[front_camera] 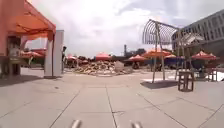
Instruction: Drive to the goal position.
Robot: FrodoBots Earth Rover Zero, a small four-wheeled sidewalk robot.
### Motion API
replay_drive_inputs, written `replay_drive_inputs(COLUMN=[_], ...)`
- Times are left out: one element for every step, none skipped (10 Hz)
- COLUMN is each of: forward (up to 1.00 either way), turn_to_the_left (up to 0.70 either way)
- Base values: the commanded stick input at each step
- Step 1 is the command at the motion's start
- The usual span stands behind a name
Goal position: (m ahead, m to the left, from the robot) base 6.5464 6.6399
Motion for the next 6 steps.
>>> replay_drive_inputs(forward=[0.85,0.85,0.85,0.85,0.85,0.85], turn_to_the_left=[0.0,0.0,0.0,0.0,0.0,0.0])
